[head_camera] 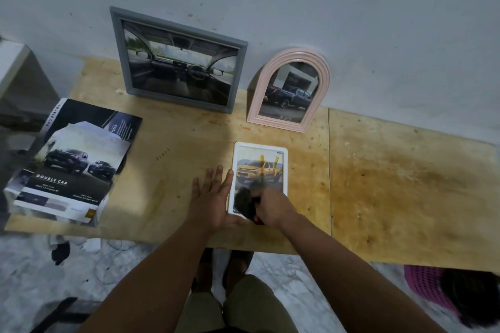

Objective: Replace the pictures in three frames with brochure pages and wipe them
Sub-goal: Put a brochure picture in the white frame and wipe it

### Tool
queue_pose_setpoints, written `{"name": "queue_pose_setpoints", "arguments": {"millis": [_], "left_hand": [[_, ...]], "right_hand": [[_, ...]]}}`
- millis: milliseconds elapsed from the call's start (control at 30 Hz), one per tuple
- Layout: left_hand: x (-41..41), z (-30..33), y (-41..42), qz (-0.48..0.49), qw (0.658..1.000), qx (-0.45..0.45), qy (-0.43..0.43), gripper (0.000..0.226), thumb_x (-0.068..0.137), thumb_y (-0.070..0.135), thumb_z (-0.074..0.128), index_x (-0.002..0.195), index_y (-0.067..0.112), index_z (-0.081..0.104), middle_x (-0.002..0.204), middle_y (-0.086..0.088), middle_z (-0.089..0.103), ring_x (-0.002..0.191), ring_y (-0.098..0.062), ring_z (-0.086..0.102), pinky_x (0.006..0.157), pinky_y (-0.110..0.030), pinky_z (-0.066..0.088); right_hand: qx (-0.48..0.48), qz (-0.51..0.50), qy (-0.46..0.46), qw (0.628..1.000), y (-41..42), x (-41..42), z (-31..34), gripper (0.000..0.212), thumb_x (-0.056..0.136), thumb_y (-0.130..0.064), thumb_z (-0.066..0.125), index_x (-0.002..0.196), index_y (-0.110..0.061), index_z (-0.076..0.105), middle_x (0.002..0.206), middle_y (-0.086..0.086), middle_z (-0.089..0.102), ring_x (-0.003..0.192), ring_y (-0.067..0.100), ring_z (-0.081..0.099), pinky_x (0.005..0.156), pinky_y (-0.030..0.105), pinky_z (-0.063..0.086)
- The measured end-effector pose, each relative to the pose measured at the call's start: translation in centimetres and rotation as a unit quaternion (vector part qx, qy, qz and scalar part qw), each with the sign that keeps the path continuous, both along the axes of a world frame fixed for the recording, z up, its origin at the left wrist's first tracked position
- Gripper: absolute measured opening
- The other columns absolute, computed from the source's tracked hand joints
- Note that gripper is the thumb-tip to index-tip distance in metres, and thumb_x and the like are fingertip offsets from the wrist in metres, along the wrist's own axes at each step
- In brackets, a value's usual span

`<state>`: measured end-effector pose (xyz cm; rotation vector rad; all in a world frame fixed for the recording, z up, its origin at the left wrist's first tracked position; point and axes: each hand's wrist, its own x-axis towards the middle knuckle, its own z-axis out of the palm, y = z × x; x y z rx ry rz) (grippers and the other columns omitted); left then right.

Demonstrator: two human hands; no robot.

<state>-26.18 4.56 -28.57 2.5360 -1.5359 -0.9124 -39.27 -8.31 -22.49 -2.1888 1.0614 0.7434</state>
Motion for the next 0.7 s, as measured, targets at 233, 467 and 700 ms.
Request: {"name": "queue_pose_setpoints", "arguments": {"millis": [233,467,700], "left_hand": [[0.1,-0.4,-0.1,-0.005,1.000,-0.010,-0.002,0.133,0.061,0.095,0.049,0.156,0.033,-0.021,0.165,-0.003,-0.026,0.151,-0.030,-0.025,0.119,-0.061,-0.013],[0.0,-0.6,0.0,-0.008,1.000,0.004,-0.005,0.134,0.062,0.096,0.047,0.154,0.032,-0.027,0.163,-0.004,-0.030,0.150,-0.029,-0.027,0.118,-0.061,-0.013],[0.0,-0.5,0.1,-0.007,1.000,0.002,-0.008,0.132,0.064,0.097,0.045,0.154,0.031,-0.026,0.163,-0.004,-0.032,0.150,-0.030,-0.028,0.119,-0.061,-0.012]], "right_hand": [[-0.059,-0.173,-0.180,0.967,-6.6,3.8,1.8,0.036,0.102,-0.015,0.054,0.134,-0.023,0.068,0.121,0.008,0.071,0.097,0.021,0.066,0.074,0.018,0.049],[-0.122,-0.004,-0.081,0.989,-2.2,3.3,-2.3,0.054,0.102,-0.042,0.053,0.152,-0.028,0.043,0.140,0.014,0.042,0.099,0.039,0.065,0.089,0.046,0.057],[0.016,0.011,-0.107,0.994,0.9,-0.8,-1.5,0.047,0.099,-0.026,0.062,0.145,-0.024,0.058,0.142,0.009,0.058,0.120,0.033,0.060,0.100,0.034,0.048]]}}
